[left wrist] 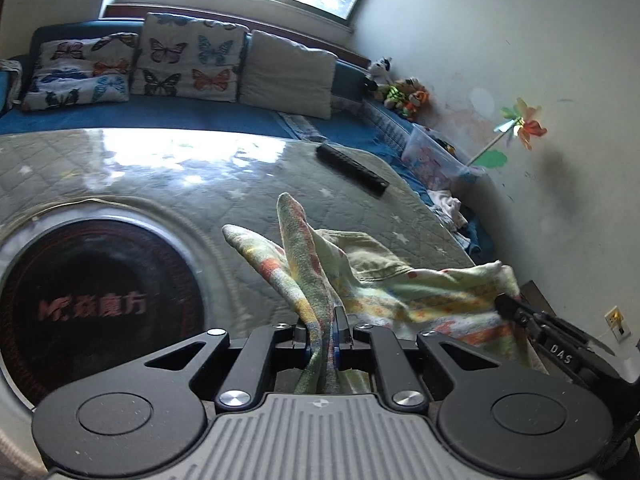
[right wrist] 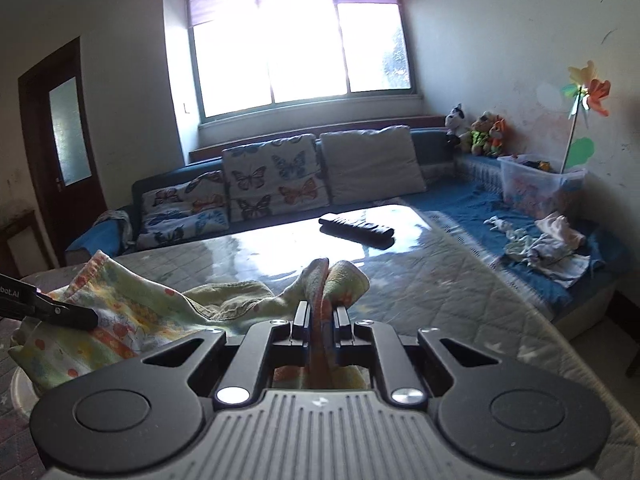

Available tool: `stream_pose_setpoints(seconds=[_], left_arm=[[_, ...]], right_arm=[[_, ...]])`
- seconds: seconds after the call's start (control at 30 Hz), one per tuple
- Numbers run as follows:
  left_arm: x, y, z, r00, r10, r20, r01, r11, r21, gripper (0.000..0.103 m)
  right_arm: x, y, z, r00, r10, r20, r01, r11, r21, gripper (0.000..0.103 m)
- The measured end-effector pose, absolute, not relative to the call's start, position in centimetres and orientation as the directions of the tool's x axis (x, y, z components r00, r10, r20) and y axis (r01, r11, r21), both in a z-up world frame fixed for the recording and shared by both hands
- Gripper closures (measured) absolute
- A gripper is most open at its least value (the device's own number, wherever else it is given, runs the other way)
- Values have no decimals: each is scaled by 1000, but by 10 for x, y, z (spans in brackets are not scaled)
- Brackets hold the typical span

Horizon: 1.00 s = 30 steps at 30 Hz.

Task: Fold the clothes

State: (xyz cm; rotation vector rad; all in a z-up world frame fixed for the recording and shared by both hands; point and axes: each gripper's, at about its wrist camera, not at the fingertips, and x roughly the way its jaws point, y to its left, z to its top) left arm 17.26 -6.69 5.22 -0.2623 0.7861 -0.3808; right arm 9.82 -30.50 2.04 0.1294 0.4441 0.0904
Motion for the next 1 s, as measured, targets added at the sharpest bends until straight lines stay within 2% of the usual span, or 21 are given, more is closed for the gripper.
stream_pose_setpoints(seconds=[0.47,1.0], left_arm=[[215,-126,54,622,-432,-653,300,902,-310,93],[235,-154,21,566,-391,-726,305,917,-256,93]], right_arm=[[122,-349,27,914,7,-407,38,994,101,93],[130,-361,-1,876,-27,-481,86,991,101,93]])
